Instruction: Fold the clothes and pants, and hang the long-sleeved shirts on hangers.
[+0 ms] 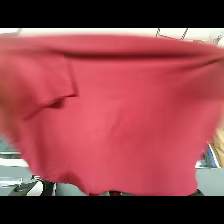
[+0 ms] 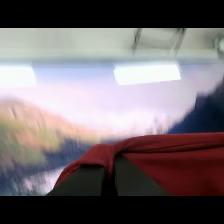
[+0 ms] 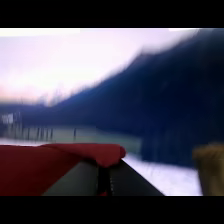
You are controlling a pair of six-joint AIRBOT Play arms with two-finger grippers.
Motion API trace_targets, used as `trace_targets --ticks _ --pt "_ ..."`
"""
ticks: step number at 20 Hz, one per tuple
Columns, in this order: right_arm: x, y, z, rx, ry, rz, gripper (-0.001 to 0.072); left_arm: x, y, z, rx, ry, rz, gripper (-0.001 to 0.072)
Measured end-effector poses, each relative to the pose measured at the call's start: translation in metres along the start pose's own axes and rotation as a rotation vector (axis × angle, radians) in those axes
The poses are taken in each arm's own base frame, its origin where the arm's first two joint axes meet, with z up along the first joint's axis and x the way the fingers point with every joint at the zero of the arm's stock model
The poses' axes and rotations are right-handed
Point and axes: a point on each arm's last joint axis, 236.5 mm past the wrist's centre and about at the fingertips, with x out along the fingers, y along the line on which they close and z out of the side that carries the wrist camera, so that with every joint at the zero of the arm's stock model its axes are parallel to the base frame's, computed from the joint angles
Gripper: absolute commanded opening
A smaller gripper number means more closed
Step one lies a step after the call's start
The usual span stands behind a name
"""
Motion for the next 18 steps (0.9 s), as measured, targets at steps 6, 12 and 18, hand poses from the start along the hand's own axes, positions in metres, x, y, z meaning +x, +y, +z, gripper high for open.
trace_targets --ticks 6,12,18 --pt "0.218 -0.013 -0.15 0.133 0.603 0.045 0.0042 0.195 0.072 -0.202 -0.297 0.575 -0.034 0.0023" --pt "0.333 -0.017 -0.15 0.303 0.429 -0.009 0.0044 0.296 0.105 -0.236 -0.43 0.507 0.001 0.0023" --pt "0.373 -0.031 -0.116 0.371 0.217 -0.037 0.0043 0.347 0.115 -0.196 -0.396 0.284 0.051 0.0022"
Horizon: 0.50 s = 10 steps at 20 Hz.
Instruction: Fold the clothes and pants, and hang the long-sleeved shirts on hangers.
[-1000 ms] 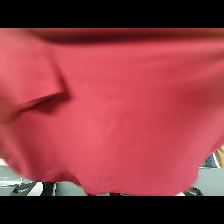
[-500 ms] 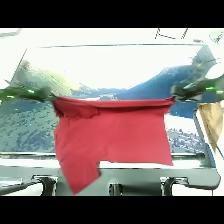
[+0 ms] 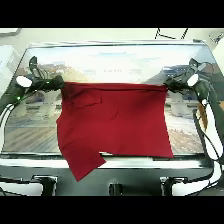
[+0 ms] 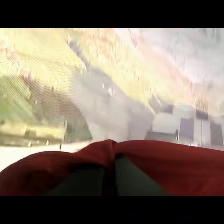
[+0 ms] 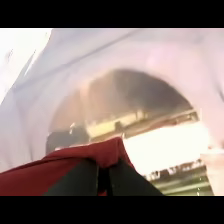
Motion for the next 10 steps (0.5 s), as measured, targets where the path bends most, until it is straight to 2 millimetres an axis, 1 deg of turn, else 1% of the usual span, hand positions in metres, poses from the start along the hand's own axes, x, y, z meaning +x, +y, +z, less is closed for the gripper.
trace_targets --ticks 2,3,4,6,7,8,10 --pt "0.005 -0.002 -0.005 0.009 0.017 -0.003 0.0043 0.013 0.002 -0.009 -0.016 0.023 0.005 0.0022" --pt "0.004 -0.002 -0.007 0.008 0.028 -0.004 0.0043 0.014 0.001 -0.011 -0.022 0.032 0.004 0.0022" --pt "0.0 0.0 -0.008 -0.003 0.043 -0.005 0.0043 0.01 0.001 -0.013 -0.023 0.045 0.003 0.0022" --pt "-0.017 0.0 -0.019 -0.073 0.107 -0.017 0.0043 -0.008 0.002 -0.018 0.003 0.09 0.015 0.0022" --pt "-0.025 -0.002 -0.03 -0.108 0.161 -0.029 0.0043 -0.018 0.004 -0.027 0.02 0.139 0.027 0.0023" --pt "-0.033 -0.006 -0.046 -0.136 0.233 -0.045 0.0043 -0.027 0.008 -0.042 0.041 0.21 0.045 0.0023" --pt "-0.043 -0.019 -0.081 -0.168 0.375 -0.079 0.0043 -0.041 0.018 -0.083 0.058 0.376 0.076 0.0023"
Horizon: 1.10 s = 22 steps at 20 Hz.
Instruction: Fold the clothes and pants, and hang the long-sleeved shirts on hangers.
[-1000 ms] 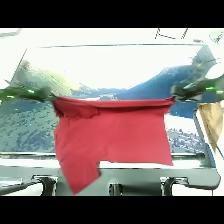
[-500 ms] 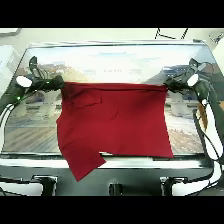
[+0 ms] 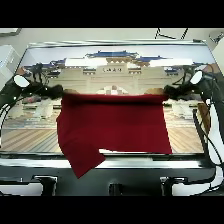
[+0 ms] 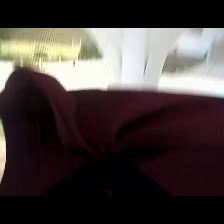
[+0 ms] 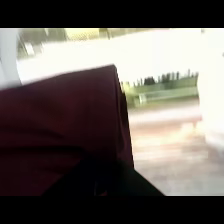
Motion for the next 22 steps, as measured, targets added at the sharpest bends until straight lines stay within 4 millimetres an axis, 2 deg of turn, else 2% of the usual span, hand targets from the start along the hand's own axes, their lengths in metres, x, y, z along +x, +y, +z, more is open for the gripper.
trace_targets --ticks 3,5,8,11,12,13,14,15,17,19,21,22 --pt "0.016 -0.01 -0.046 -0.014 0.157 -0.022 0.0043 0.012 0.012 -0.058 -0.008 0.19 0.03 0.0022" --pt "0.022 -0.014 -0.063 -0.024 0.209 -0.029 0.0043 0.018 0.018 -0.083 -0.017 0.262 0.042 0.0022" --pt "0.026 -0.017 -0.074 -0.03 0.24 -0.036 0.0044 0.023 0.024 -0.1 -0.02 0.307 0.053 0.0023" --pt "0.027 -0.019 -0.079 -0.033 0.257 -0.039 0.0049 0.023 0.029 -0.106 -0.026 0.324 0.059 0.0025" --pt "0.027 -0.019 -0.08 -0.033 0.262 -0.039 0.012 0.023 0.03 -0.107 -0.028 0.327 0.06 0.008" --pt "0.027 -0.019 -0.082 -0.032 0.268 -0.039 0.0282 0.023 0.032 -0.108 -0.027 0.332 0.064 0.0298" --pt "0.026 -0.02 -0.084 -0.033 0.278 -0.042 0.0403 0.022 0.034 -0.109 -0.029 0.334 0.068 0.0498" --pt "0.024 -0.021 -0.086 -0.036 0.291 -0.049 0.0456 0.02 0.036 -0.107 -0.032 0.335 0.072 0.0523" --pt "0.011 -0.026 -0.089 -0.043 0.321 -0.057 0.0514 0.007 0.044 -0.103 -0.044 0.342 0.077 0.0523" --pt "-0.005 -0.046 -0.097 -0.011 0.367 -0.072 0.0514 -0.014 0.057 -0.109 -0.068 0.377 0.081 0.052" --pt "-0.02 -0.071 -0.115 0.069 0.436 -0.075 0.0517 -0.033 0.068 -0.13 -0.105 0.425 0.074 0.0519" --pt "-0.026 -0.081 -0.129 0.112 0.473 -0.065 0.0539 -0.04 0.072 -0.147 -0.123 0.452 0.071 0.0519"
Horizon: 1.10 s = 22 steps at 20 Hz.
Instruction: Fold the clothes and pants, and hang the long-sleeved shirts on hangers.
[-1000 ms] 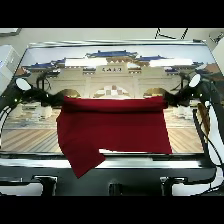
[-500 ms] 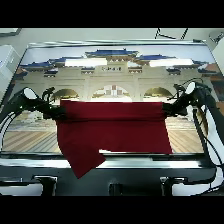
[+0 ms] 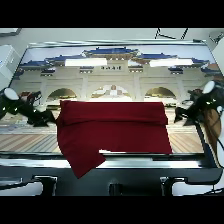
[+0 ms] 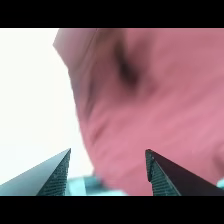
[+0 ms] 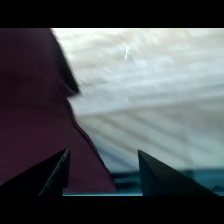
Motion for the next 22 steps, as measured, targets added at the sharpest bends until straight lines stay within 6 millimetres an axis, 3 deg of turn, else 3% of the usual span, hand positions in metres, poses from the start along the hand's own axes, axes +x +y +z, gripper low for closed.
trace_targets --ticks 1,5,8,14,16,20,22 --pt "0.004 -0.008 -0.013 0.032 0.031 0.015 0.0572 0.006 0.005 -0.019 -0.012 0.029 -0.007 0.0519" --pt "0.021 -0.025 -0.052 0.092 0.085 0.054 0.0571 0.049 0.009 -0.102 -0.041 0.134 -0.062 0.0517" --pt "0.027 -0.027 -0.063 0.097 0.089 0.066 0.057 0.074 -0.004 -0.134 -0.068 0.157 -0.143 0.0492" --pt "0.03 -0.023 -0.066 0.101 0.077 0.093 0.0569 0.099 -0.03 -0.147 -0.164 0.136 -0.284 0.048" --pt "0.03 -0.023 -0.063 0.103 0.064 0.095 0.0569 0.105 -0.037 -0.15 -0.183 0.137 -0.309 0.0391" --pt "0.04 -0.022 -0.068 0.109 0.082 0.101 0.0571 0.12 -0.042 -0.148 -0.207 0.114 -0.282 0.0031" --pt "0.052 -0.021 -0.08 0.112 0.121 0.105 0.0573 0.123 -0.044 -0.145 -0.22 0.095 -0.274 0.0024"
